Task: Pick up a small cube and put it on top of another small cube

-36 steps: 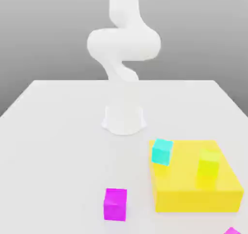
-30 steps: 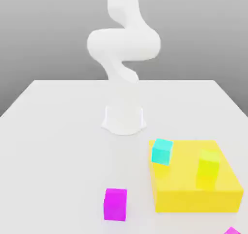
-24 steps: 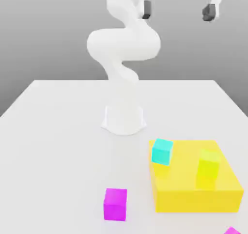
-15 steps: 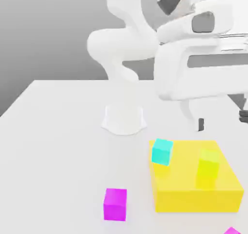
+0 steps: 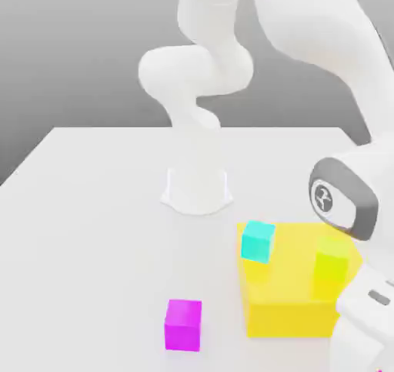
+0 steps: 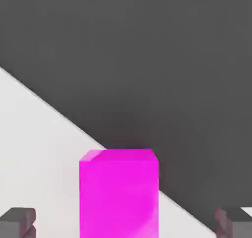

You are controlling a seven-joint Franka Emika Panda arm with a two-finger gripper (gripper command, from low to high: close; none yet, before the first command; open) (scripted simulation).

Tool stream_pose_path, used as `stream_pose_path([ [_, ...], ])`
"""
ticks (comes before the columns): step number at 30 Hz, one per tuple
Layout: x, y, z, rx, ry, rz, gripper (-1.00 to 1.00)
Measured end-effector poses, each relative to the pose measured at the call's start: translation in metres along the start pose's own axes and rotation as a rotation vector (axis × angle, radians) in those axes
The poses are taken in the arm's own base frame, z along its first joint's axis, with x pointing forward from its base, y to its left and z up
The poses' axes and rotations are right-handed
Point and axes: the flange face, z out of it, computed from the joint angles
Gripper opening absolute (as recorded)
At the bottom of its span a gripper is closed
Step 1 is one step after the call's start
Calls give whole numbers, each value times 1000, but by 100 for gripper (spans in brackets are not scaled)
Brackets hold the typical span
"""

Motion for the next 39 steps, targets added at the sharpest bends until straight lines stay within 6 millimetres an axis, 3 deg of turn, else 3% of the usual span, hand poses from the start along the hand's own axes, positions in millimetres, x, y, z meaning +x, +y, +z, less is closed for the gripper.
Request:
stream_pose_path([
  [1, -1, 0, 10, 0, -1, -1, -100],
  [8, -1, 0, 9, 0, -2, -1, -100],
  [14, -10, 9, -65, -3, 0, -16, -100],
  [21, -54, 46, -123, -16, 6, -71, -100],
  [27, -99, 81, -158, -19, 7, -115, -100],
  [33, -150, 115, -179, -14, 4, -161, -100],
  [39, -202, 147, -184, -1, -2, -209, -100],
])
